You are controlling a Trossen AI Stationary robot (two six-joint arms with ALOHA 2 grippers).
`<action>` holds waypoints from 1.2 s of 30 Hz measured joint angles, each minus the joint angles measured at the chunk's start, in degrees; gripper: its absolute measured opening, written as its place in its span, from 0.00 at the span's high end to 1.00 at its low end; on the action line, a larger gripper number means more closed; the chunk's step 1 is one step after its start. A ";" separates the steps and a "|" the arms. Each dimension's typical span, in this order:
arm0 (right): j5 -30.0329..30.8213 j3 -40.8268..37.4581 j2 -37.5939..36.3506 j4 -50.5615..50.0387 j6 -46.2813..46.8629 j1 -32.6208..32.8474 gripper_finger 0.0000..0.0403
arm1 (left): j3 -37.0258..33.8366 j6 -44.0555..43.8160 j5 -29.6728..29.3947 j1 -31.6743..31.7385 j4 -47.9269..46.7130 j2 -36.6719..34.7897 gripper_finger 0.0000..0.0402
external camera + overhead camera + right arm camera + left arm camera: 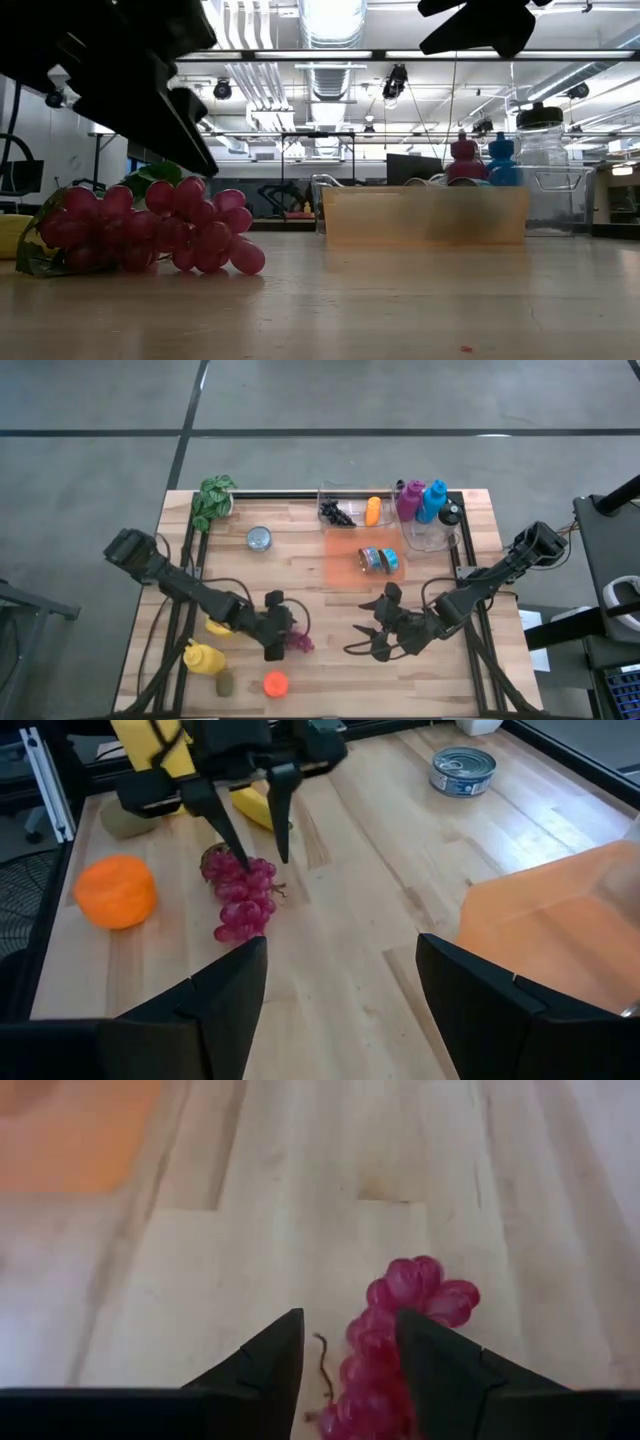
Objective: Pick & Place Food Item
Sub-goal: Put the violet grapes into the left transparent bin
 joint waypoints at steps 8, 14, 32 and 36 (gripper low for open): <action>-0.04 0.00 -0.01 -0.02 0.00 0.00 0.40 | -2.98 0.63 7.23 1.13 4.92 0.00 0.64; -0.04 0.00 -0.01 -0.04 -0.15 0.00 0.40 | -2.94 2.67 6.71 1.37 5.12 0.00 0.66; -0.10 -0.02 -0.03 -0.07 -0.09 0.00 0.38 | -2.88 5.68 6.71 1.85 5.56 1.54 0.79; -0.10 -0.02 -0.03 -0.07 -0.09 0.00 0.40 | -2.88 6.07 6.71 1.85 5.56 1.99 0.89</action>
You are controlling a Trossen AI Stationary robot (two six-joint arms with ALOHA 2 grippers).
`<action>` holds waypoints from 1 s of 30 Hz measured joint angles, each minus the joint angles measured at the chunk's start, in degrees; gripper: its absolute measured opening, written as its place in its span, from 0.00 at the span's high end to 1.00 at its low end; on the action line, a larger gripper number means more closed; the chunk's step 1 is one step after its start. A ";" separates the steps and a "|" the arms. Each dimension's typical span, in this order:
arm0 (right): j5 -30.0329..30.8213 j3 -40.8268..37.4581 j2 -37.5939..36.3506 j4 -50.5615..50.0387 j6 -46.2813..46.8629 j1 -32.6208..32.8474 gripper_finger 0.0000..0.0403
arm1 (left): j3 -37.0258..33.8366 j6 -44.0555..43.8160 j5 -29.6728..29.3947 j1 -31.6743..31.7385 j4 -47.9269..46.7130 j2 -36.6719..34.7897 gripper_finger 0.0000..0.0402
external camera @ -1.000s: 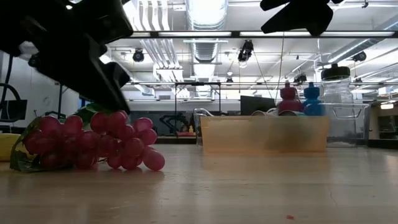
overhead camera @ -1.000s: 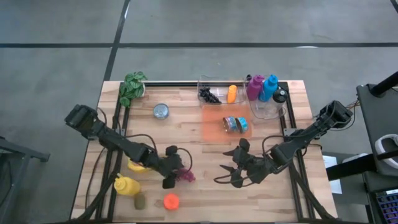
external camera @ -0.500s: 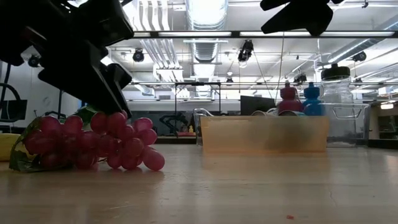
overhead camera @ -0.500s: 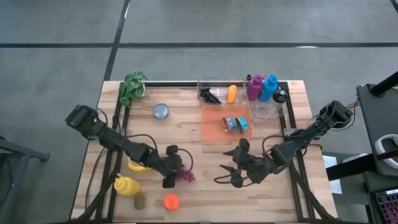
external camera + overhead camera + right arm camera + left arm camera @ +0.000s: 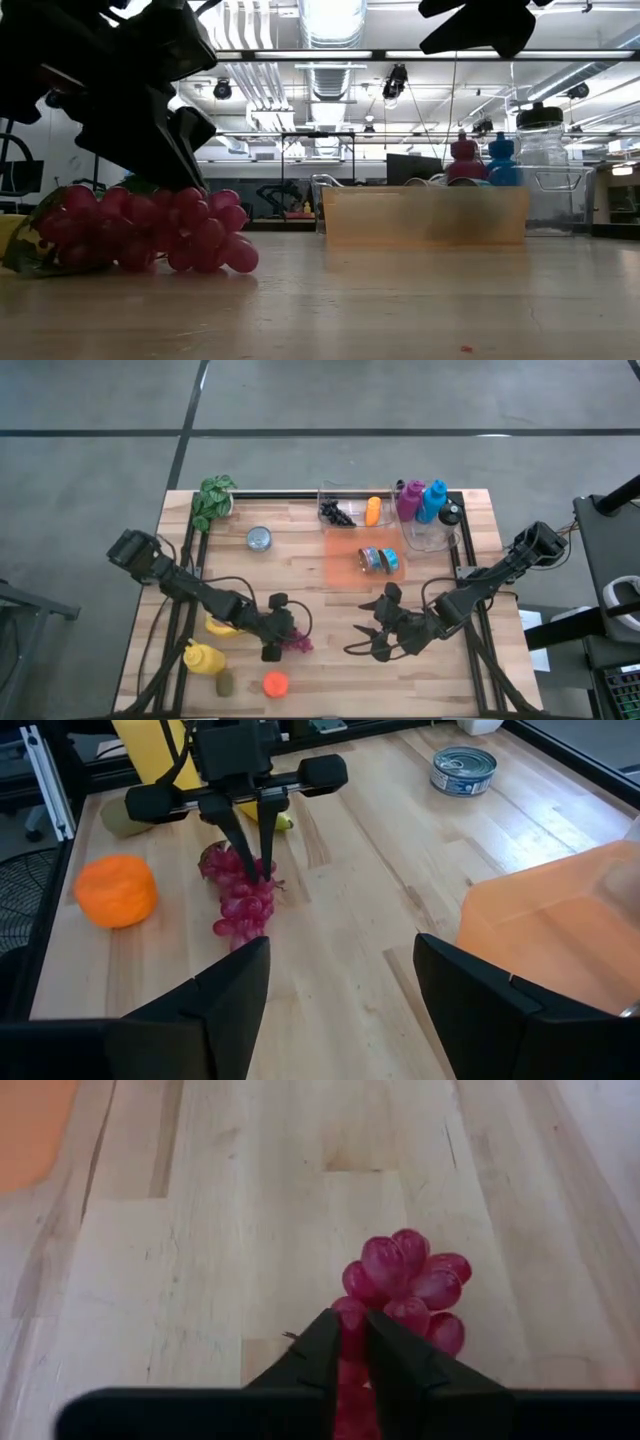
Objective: Pick & Place Food Item
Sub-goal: Put the violet grapes into the left transparent bin
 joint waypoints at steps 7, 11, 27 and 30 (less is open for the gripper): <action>0.00 0.00 0.00 0.00 0.08 0.00 0.40 | 0.02 1.29 0.63 0.00 -0.07 0.00 0.98; 0.00 0.00 0.00 0.00 0.07 0.00 0.39 | 0.04 1.30 0.63 0.00 -0.20 -0.01 0.99; 0.00 0.00 0.00 -0.07 -0.40 0.00 0.39 | 6.69 7.34 -1.87 0.91 -1.28 -0.37 0.99; 0.02 0.00 0.00 -0.09 -0.67 0.00 0.40 | 9.18 8.61 -3.12 1.19 -3.51 -0.37 0.99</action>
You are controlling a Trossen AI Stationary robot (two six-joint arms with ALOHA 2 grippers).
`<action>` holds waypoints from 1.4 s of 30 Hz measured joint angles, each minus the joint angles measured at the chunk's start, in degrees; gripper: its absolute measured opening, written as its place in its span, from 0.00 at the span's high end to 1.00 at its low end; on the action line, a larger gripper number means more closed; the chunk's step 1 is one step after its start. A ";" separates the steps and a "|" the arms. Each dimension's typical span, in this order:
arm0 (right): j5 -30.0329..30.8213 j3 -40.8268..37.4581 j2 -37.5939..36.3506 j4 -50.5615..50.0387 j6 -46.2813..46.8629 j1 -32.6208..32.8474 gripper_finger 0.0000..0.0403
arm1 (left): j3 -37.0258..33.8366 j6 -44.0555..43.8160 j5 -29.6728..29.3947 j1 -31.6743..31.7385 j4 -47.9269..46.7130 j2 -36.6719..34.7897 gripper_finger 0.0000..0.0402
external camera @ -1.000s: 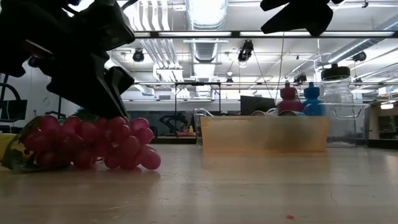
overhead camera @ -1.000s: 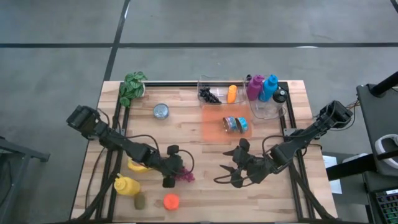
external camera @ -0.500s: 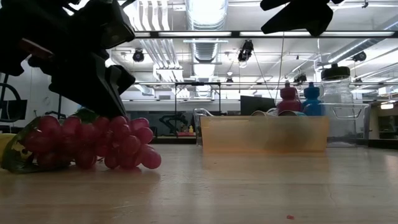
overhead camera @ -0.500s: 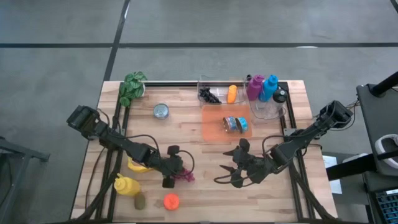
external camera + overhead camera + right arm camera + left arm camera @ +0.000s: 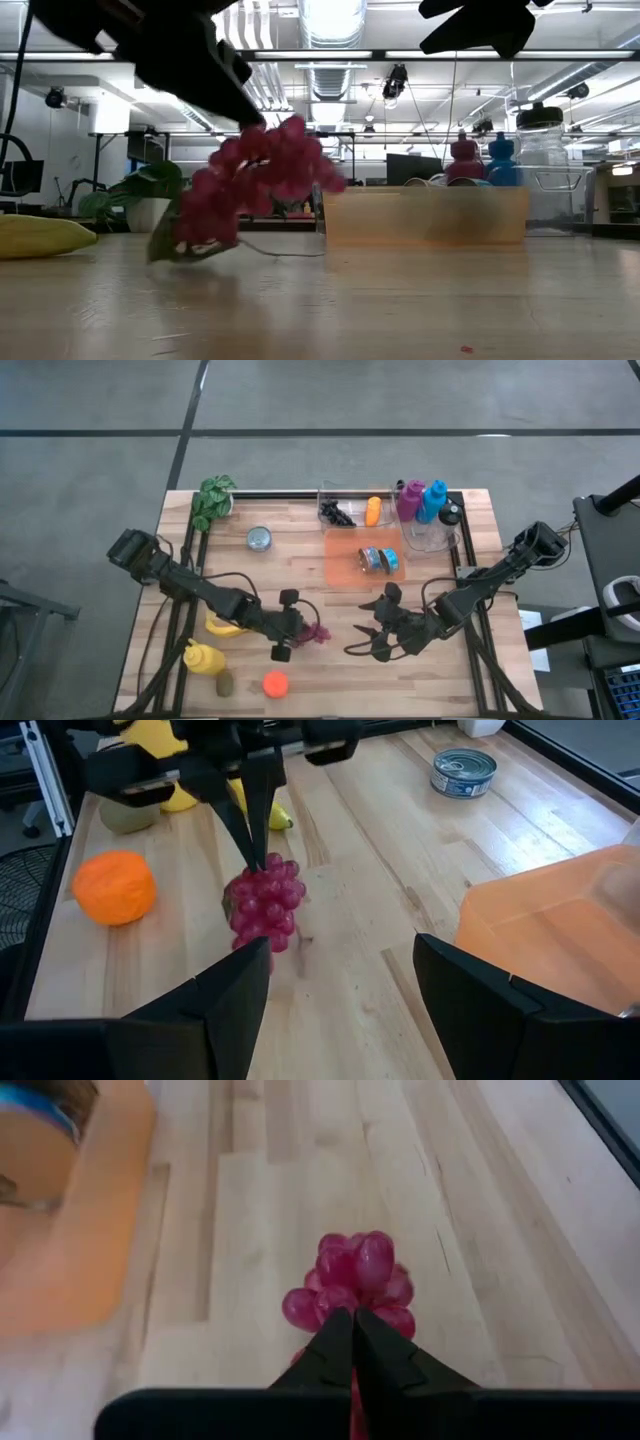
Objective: Pick & Place Food Item
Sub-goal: Put the violet grapes into the left transparent bin
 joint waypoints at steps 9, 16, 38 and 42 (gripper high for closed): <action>0.02 0.00 0.00 0.02 -1.47 0.00 0.39 | 8.66 3.83 -3.43 0.35 -10.58 -0.09 0.99; 0.10 0.00 0.00 0.02 -2.63 0.00 0.36 | 17.95 6.68 -5.10 2.35 -25.27 -0.15 0.99; 0.60 0.00 0.00 0.00 -2.67 -0.15 0.40 | 31.99 21.75 -7.47 29.47 -27.07 -0.17 0.99; 2.95 0.00 0.00 0.00 -2.72 -0.15 0.38 | 31.99 22.22 -3.24 34.85 -20.07 0.06 0.99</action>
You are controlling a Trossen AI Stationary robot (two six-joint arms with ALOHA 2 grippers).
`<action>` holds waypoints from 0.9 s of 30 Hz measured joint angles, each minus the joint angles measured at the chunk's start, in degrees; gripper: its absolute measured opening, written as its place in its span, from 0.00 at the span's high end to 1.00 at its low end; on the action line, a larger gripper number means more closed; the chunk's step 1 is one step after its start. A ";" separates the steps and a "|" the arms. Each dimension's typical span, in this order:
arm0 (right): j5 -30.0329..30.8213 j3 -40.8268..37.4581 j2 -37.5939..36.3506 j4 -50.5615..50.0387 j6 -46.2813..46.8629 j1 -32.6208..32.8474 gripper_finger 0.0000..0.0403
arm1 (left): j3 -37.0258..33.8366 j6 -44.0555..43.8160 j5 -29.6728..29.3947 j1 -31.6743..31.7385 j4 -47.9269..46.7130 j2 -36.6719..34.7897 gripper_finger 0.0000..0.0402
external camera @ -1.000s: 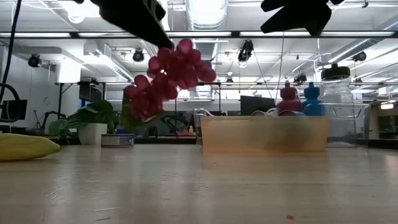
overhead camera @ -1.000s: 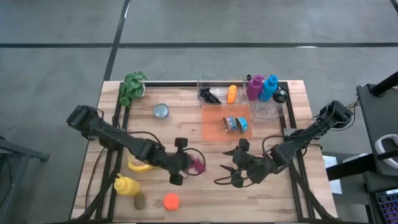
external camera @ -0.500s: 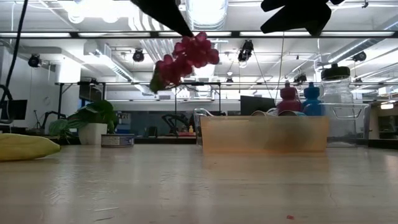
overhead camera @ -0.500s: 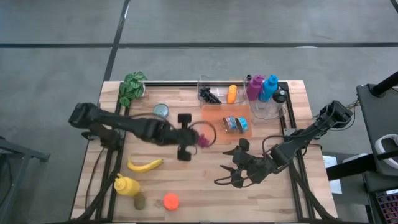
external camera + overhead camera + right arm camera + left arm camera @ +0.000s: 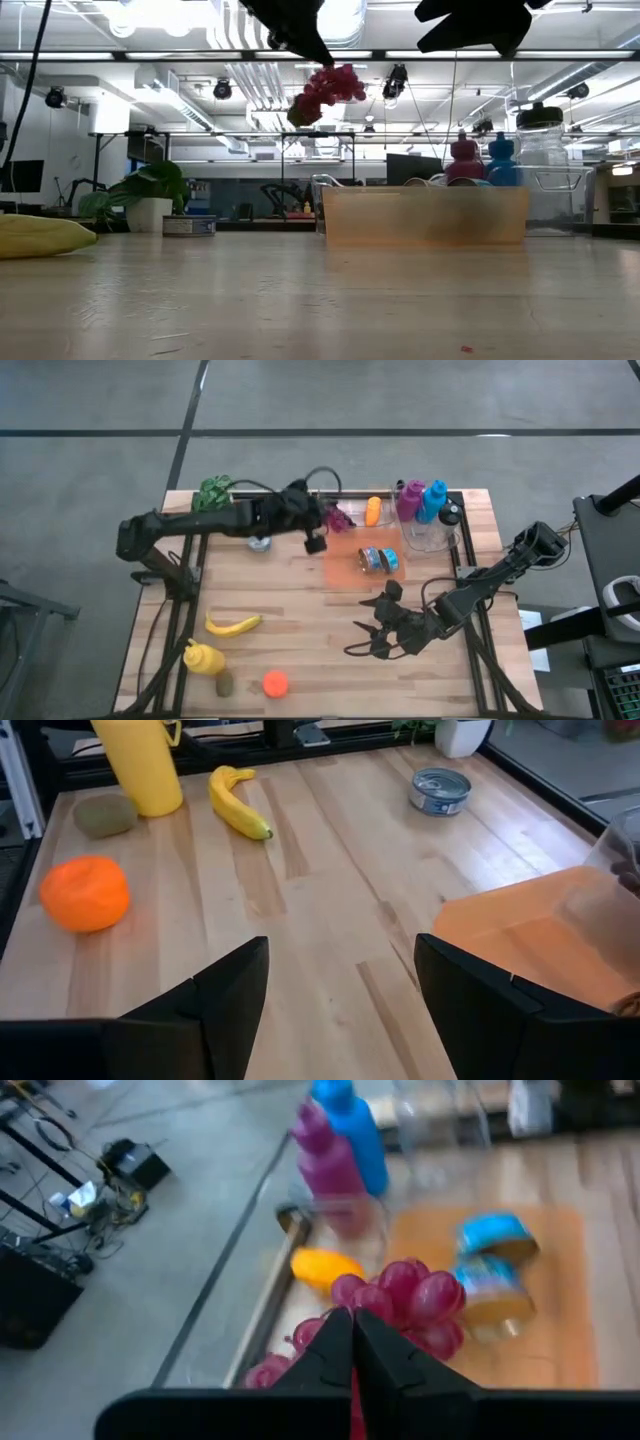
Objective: Pick & Place Food Item
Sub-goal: Put the violet grapes into the left transparent bin
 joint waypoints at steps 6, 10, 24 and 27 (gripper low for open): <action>0.37 0.00 0.00 -0.06 0.00 0.00 0.36 | 0.00 -0.75 3.57 6.00 9.33 2.17 0.99; 0.37 -0.07 0.00 -0.07 0.00 0.00 0.35 | 0.02 -1.22 5.95 8.37 15.89 5.13 0.99; 0.35 -0.26 0.00 -0.04 0.02 0.00 0.39 | 0.07 -1.29 6.40 13.49 28.69 17.34 0.99; 0.35 -0.31 0.00 -0.07 0.00 0.00 0.38 | 0.07 -1.78 6.40 14.51 30.49 19.66 0.99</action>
